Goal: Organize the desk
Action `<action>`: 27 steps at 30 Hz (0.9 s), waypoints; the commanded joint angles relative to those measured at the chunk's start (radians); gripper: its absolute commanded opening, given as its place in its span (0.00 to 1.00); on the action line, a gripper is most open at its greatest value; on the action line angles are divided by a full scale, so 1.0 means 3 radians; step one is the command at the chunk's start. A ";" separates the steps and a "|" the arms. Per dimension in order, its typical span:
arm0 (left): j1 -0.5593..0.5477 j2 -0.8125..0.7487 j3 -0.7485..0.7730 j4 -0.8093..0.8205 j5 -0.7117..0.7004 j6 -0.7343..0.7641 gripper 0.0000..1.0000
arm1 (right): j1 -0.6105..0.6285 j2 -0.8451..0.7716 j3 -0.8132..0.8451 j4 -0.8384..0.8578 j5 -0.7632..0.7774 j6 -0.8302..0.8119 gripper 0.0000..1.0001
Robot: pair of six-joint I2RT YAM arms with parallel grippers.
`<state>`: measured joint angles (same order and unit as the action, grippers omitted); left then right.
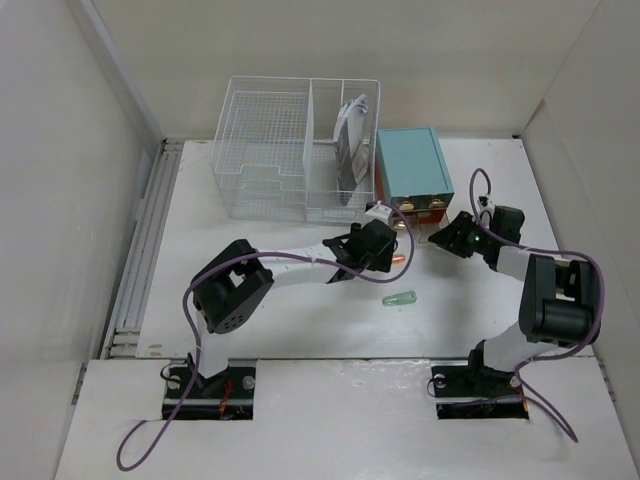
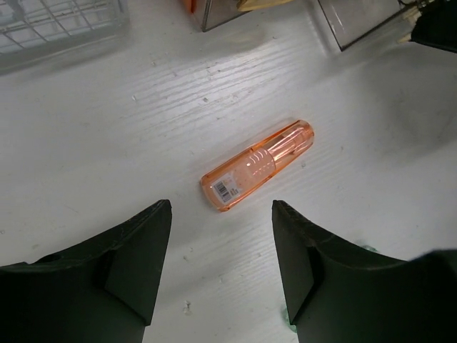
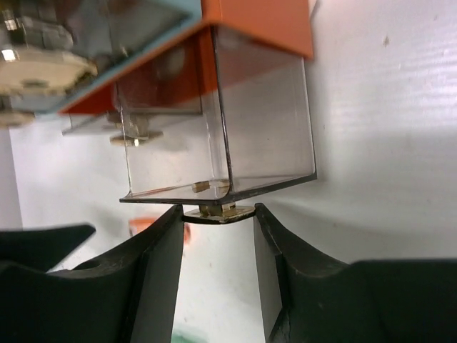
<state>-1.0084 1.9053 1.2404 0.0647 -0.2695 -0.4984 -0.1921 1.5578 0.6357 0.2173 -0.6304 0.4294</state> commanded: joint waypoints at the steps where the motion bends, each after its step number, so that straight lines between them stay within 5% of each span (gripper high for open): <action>1: -0.0024 0.0041 0.0155 -0.0093 -0.0124 0.0270 0.56 | -0.0101 -0.0125 -0.0028 -0.0386 -0.0194 -0.0485 0.25; 8: -0.0024 0.0107 0.0186 -0.0093 -0.0063 0.0536 0.58 | -0.0132 -0.0085 0.0084 -0.0892 -0.0429 -0.0792 0.33; 10: -0.0024 0.0173 0.0217 -0.0062 -0.0017 0.0643 0.58 | -0.0132 -0.0084 0.0115 -0.0939 -0.0527 -0.0827 0.50; 14: -0.0024 0.0204 0.0217 0.0101 0.0116 0.0817 0.58 | -0.0132 -0.0145 0.0115 -0.1051 -0.0777 -0.0945 0.64; 27: 0.0007 0.0419 0.0248 0.0383 0.0458 0.1308 0.58 | -0.0193 -0.0912 0.0325 -0.1731 -0.1498 -0.1288 0.67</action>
<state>-1.0084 2.0201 1.2762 0.1440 -0.1719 -0.1612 -0.2417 1.3216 0.6861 -0.2558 -0.9836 0.0780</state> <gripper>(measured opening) 0.578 0.671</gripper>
